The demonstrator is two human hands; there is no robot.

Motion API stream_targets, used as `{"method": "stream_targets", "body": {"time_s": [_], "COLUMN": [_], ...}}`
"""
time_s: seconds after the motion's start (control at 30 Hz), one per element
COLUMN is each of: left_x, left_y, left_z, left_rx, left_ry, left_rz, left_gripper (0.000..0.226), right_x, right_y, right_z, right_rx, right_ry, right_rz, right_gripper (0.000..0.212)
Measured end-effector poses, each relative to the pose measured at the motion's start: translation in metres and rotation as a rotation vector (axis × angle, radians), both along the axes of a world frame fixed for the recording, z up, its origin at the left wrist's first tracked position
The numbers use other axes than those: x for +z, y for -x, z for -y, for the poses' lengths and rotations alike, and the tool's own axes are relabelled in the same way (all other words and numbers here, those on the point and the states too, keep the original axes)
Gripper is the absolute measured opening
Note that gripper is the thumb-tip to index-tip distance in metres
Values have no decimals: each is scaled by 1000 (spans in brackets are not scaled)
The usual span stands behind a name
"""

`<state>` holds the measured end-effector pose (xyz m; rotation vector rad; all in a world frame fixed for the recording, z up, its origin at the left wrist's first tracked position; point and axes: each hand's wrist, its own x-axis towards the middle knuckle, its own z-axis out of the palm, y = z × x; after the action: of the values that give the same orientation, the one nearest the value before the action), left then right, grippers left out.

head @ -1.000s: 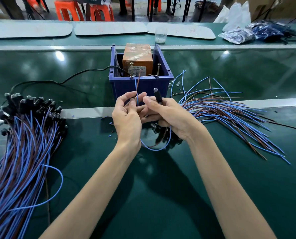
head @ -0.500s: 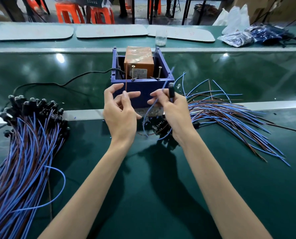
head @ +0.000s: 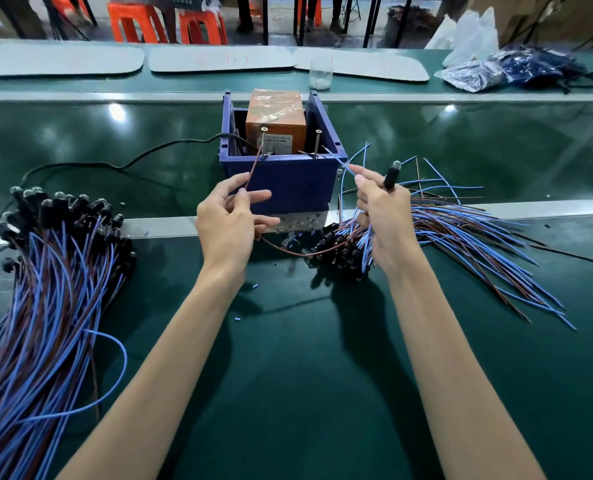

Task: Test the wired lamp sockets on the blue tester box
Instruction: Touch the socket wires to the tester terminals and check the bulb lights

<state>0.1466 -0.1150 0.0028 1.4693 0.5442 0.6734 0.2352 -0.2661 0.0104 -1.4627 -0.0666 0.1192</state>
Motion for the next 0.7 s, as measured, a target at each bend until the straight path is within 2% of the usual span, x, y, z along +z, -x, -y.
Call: {"method": "stream_targets", "body": {"time_s": [0.3,0.7], "left_x": [9,7], "left_y": [3,2], "left_z": [-8,-15], "left_rx": [-62,-46], "left_ry": [34,-11], "left_rz": [-36,-55], "left_gripper": [28,33], "right_x": [4,7], "right_y": [0,-2], "right_z": [-5,-1], "right_rx": [93,93], "right_ry": [25,-5], "right_rz": [7,11], "right_gripper": [27,24]}}
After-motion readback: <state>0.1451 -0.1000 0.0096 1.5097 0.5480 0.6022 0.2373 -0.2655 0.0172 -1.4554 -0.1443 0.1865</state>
